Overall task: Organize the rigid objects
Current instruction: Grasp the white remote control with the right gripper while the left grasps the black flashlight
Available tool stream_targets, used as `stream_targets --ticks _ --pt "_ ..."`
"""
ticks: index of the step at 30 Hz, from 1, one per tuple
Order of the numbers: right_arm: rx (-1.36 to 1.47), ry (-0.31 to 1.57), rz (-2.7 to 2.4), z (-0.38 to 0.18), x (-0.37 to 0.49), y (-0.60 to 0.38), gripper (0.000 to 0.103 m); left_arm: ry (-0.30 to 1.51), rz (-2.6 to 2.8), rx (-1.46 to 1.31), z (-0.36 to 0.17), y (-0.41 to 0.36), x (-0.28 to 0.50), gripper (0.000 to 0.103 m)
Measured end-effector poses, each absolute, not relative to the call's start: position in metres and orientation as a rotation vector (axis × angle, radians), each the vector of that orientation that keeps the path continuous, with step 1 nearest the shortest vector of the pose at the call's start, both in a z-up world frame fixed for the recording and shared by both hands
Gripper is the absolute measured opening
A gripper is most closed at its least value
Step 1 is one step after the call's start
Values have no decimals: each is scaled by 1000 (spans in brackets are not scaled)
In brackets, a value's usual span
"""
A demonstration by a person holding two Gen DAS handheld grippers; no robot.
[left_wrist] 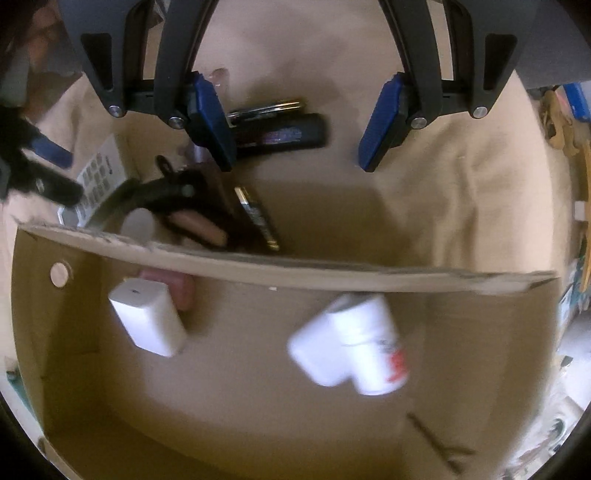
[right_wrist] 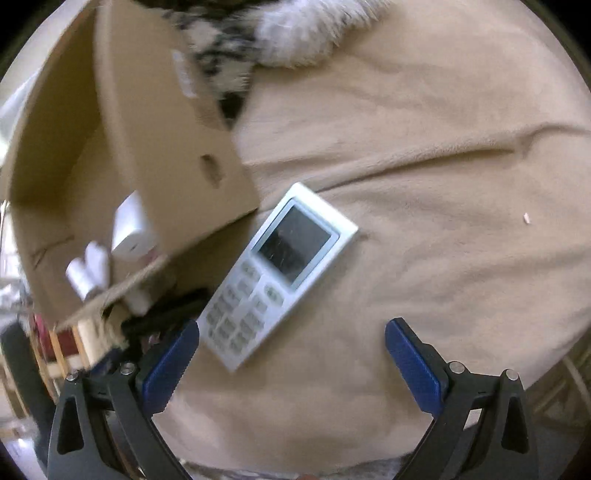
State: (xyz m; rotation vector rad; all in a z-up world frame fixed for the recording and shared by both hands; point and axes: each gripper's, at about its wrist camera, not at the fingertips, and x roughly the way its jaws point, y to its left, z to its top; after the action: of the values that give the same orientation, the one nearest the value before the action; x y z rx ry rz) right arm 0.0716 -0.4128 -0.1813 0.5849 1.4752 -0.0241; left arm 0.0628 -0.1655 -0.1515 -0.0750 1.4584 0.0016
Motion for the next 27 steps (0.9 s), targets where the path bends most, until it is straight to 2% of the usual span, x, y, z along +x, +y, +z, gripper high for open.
stream_targets --ticks 4,6,10,18,23,26,27 --pt "531 1509 -95 -197 85 -395 103 1480 -5 -130 -158 -165 68 73" --pt "458 1509 -125 -198 90 -384 103 1485 -17 -126 -160 -167 70 79" --pt "370 1469 -146 -199 93 -370 103 1484 -14 -89 -162 -174 71 84" --pt "192 1464 -36 -190 70 -351 103 1565 39 -186 -170 -178 73 93" --pt "50 1477 -16 -179 54 -349 103 1560 68 -140 -178 -184 77 94" --pt "256 1524 -44 -189 50 -370 103 1529 76 -115 -176 -186 75 92" --pt "322 1533 -50 -191 51 -381 103 1516 77 -104 -174 -186 75 85"
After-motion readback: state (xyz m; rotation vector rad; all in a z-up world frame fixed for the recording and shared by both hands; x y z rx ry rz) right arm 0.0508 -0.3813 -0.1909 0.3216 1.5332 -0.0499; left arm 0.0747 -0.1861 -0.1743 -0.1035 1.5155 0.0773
